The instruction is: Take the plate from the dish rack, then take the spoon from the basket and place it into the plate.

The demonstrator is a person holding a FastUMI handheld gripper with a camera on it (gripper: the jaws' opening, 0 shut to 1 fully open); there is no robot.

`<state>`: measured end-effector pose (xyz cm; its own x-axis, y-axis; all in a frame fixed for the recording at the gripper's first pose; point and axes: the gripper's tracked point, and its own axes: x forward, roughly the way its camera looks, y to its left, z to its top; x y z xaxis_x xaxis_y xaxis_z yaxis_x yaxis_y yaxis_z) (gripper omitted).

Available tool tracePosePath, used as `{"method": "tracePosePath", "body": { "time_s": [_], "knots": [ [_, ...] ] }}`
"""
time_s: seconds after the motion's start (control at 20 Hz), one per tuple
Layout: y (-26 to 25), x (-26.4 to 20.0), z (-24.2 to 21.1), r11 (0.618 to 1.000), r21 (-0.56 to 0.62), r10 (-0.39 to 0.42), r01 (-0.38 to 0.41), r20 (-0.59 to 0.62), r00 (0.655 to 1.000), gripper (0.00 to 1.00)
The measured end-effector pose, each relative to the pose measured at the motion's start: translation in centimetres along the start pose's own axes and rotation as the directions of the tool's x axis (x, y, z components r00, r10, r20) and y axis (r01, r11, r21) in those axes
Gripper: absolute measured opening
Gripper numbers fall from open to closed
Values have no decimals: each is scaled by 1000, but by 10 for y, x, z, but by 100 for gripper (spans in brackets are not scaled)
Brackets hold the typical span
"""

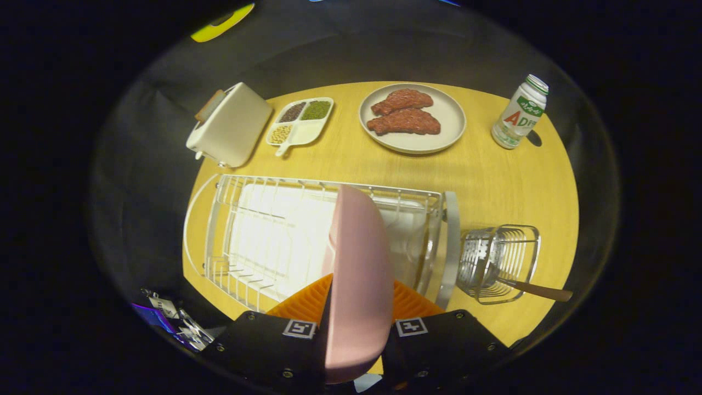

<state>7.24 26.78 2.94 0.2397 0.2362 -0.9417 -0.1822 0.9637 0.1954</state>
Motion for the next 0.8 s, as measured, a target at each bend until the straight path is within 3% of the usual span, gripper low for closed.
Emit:
{"method": "tracePosePath", "body": {
  "time_s": [0.55,0.8],
  "knots": [
    [-1,-17,1,981,-130,-154,145,-55,987,35],
    [2,-23,10,952,-217,-232,214,-63,971,35]
  ]
}}
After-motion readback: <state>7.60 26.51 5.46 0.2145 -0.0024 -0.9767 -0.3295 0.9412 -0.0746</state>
